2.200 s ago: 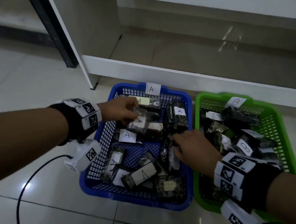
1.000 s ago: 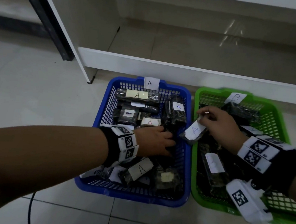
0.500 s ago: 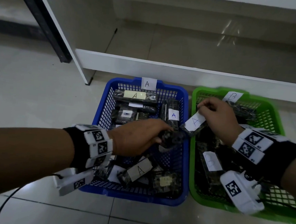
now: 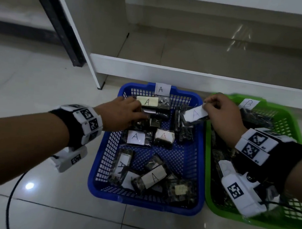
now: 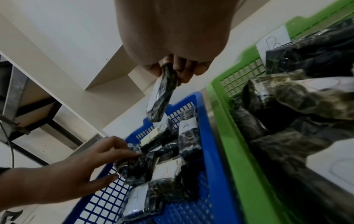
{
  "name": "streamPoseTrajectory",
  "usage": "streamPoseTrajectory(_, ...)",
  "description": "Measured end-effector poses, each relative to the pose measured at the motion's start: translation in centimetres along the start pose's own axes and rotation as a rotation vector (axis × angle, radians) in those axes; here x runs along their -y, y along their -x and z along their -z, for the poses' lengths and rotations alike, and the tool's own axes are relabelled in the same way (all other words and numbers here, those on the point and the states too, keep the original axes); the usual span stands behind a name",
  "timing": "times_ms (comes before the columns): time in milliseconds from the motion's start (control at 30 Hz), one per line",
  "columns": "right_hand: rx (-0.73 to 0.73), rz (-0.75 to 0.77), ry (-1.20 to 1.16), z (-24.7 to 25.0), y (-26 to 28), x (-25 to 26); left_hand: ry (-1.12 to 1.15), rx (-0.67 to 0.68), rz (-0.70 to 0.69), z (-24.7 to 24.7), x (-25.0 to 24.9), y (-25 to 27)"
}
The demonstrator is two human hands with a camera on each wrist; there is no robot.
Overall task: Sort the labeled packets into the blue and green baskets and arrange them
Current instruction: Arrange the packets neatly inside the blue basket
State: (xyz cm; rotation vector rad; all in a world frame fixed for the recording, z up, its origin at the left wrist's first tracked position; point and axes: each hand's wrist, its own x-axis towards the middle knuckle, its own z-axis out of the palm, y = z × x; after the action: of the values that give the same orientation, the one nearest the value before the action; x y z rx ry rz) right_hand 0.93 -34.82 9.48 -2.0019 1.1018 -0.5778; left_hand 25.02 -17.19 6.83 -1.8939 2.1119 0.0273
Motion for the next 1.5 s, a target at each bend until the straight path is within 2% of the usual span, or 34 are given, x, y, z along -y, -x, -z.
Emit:
streamPoseTrajectory(67,-0.018,0.013,0.002,-0.4,-0.4,0.5,-0.048,-0.016,0.048,-0.3,-1.0,-0.1)
streamPoseTrajectory(167,-0.009,0.002,0.041,-1.0,-0.8,1.1,0.003,-0.163,0.045,0.9,-3.3,-1.3)
streamPoseTrajectory(333,-0.006,-0.016,0.08,-1.7,-0.9,1.3,0.046,-0.02,-0.024,0.6,-7.7,-3.6)
streamPoseTrajectory(433,0.009,-0.013,0.08,-1.7,-0.5,1.1,0.051,0.03,0.015,-0.4,-9.2,-3.9)
streamPoseTrajectory(633,0.035,-0.008,0.092,-1.1,0.1,0.1,0.12,-0.05,0.053,-0.4,-8.8,-4.3)
streamPoseTrajectory(733,0.037,0.014,0.112,-0.6,0.2,-0.3,0.139,-0.11,0.176,0.1,-8.3,-4.3)
streamPoseTrajectory(1033,-0.089,0.02,0.111,0.5,-0.4,-1.0,0.199,-0.09,0.211,0.4,-8.1,-7.0)
streamPoseTrajectory(1133,-0.087,0.043,0.114,1.0,-0.3,-1.1,0.218,-0.074,0.222,0.0,-7.8,-7.7)
streamPoseTrajectory(1200,0.007,0.051,0.108,1.2,-0.2,-1.0,0.234,-0.076,0.215,-0.1,-7.6,-7.9)
streamPoseTrajectory(1267,0.217,0.062,0.101,1.3,0.2,-0.5,0.258,-0.1,0.208,-0.1,-7.0,-7.8)
streamPoseTrajectory(1333,0.421,0.11,0.219,1.0,1.0,-0.1,0.31,-0.14,0.195,-0.1,-6.2,-7.6)
streamPoseTrajectory(1433,0.53,0.201,0.378,0.4,2.0,0.0,0.412,-0.179,0.201,-0.2,-5.0,-7.0)
streamPoseTrajectory(1500,0.562,0.219,0.385,0.2,2.3,-0.1,0.451,-0.155,0.199,-0.3,-4.6,-6.7)
